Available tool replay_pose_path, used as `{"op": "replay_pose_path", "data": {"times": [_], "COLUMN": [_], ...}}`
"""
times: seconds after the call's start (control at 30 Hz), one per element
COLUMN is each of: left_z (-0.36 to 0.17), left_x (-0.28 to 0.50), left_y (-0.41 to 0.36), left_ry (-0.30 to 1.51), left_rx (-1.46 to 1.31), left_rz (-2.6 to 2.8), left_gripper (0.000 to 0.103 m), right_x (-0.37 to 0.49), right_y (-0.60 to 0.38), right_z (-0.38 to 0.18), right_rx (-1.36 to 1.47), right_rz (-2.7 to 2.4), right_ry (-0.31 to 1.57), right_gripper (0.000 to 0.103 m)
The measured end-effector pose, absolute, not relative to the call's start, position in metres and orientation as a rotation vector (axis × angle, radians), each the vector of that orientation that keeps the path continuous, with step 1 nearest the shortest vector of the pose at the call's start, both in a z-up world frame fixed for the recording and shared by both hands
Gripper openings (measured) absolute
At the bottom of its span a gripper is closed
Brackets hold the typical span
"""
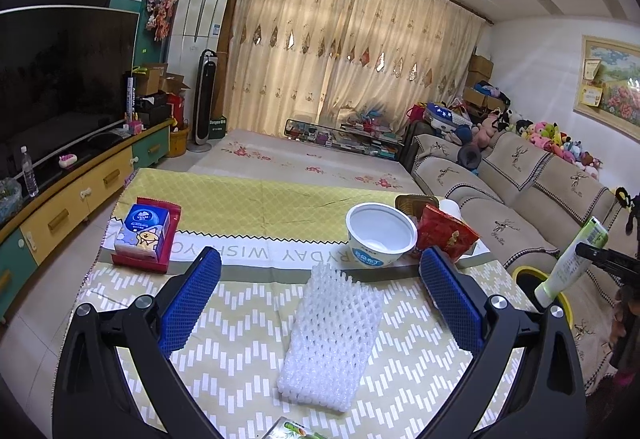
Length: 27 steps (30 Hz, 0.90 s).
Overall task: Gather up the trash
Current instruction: 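Carry the coconut water bottle with the right gripper into the bin and release, then reach the left gripper to the clear green-lidded jar and grasp it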
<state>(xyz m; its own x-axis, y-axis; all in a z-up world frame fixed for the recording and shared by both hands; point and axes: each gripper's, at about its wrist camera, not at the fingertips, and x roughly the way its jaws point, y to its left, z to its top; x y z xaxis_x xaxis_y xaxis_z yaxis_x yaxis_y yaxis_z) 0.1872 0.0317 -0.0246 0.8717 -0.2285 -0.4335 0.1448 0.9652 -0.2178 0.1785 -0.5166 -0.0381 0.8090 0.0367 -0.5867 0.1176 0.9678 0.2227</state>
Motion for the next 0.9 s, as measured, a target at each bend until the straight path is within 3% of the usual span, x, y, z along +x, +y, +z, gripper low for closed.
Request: {"op": "replay_pose_path", "data": {"times": [0.53, 0.9], "left_z": [-0.028, -0.030], "left_x": [0.193, 0.194], "left_y": [0.032, 0.029], "left_ry": [0.494, 0.501], "left_rx": [-0.180, -0.168], "left_rz": [-0.198, -0.208], "left_gripper": [0.098, 0.098], "right_x": [0.230, 0.223], "right_y": [-0.612, -0.606], "right_z": [-0.166, -0.164], "right_rx": [0.305, 0.288], "right_rz": [-0.353, -0.385], "right_ry": [0.903, 0.900], "right_gripper": [0.049, 0.058]}}
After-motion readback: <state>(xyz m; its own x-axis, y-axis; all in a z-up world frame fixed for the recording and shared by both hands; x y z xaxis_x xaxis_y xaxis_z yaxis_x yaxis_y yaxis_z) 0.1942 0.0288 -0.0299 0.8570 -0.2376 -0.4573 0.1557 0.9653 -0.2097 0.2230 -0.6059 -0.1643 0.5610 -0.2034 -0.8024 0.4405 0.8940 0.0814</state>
